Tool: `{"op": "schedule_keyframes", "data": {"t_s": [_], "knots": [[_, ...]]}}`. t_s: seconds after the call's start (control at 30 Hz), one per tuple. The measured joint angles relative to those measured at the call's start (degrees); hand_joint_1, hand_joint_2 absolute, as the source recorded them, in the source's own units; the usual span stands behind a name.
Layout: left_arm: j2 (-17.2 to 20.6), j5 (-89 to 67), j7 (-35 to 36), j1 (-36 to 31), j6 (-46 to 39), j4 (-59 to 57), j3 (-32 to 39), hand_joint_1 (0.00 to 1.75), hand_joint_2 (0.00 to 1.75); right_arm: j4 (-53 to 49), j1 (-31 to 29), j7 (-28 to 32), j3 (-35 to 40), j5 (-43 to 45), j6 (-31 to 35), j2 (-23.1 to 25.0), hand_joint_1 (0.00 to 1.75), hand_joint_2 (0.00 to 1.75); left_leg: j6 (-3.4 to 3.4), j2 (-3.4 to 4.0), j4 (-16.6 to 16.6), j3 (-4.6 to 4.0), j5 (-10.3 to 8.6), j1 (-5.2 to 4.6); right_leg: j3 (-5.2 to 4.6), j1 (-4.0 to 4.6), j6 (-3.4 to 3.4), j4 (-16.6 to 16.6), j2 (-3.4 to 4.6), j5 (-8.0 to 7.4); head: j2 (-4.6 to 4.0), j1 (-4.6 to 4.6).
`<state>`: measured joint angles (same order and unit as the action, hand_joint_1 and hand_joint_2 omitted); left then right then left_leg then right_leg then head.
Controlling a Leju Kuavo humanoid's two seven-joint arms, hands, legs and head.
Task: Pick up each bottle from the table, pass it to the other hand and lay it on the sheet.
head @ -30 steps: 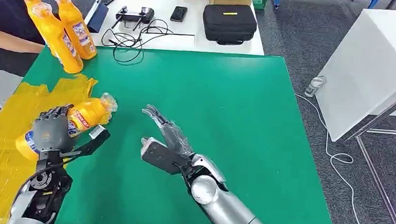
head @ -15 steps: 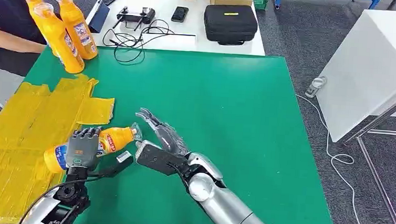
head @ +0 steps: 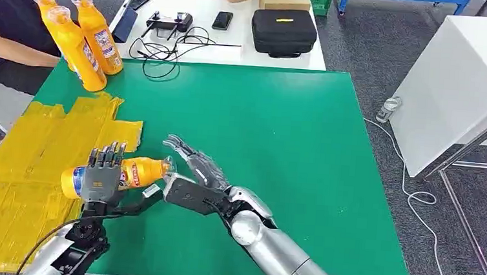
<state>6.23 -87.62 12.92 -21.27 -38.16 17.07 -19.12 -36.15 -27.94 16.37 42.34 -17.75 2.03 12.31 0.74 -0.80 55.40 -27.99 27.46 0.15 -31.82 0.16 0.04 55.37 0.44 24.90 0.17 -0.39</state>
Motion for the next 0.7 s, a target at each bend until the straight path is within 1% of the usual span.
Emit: {"op": "schedule_keyframes", "data": {"t_s": [0.3, 0.5, 0.7], "knots": [[0.35, 1.22, 0.15, -0.06, 0.39, -0.41, 0.15, 0.0, 0.0, 0.22, -0.17, 0.18, 0.44, 0.13, -0.09, 0.0, 0.0, 0.0, -0.02, -0.09, 0.0, 0.01, -0.08, 0.0, 0.02, 0.0, -0.01, 0.02, -0.06, -0.01, 0.0, -0.02], [1.4, 2.56, 0.11, 1.1, 0.61, -1.35, 0.98, 0.0, 0.0, 1.36, -0.88, 0.57, 0.92, 0.59, -0.68, -0.02, 0.0, 0.0, -0.02, -0.22, 0.0, 0.0, -0.08, -0.01, 0.0, -0.04, 0.01, 0.03, -0.18, -0.01, -0.02, 0.0], [1.44, 5.51, -2.76, 1.05, 1.46, -1.35, 2.84, 0.0, 0.0, 1.68, -1.02, 1.03, 1.03, 1.18, -0.46, -0.07, 0.0, 0.0, -0.01, -0.25, 0.0, 0.01, -0.08, -0.07, 0.03, -0.06, 0.0, 0.02, -0.23, -0.01, 0.0, 0.0]]}}
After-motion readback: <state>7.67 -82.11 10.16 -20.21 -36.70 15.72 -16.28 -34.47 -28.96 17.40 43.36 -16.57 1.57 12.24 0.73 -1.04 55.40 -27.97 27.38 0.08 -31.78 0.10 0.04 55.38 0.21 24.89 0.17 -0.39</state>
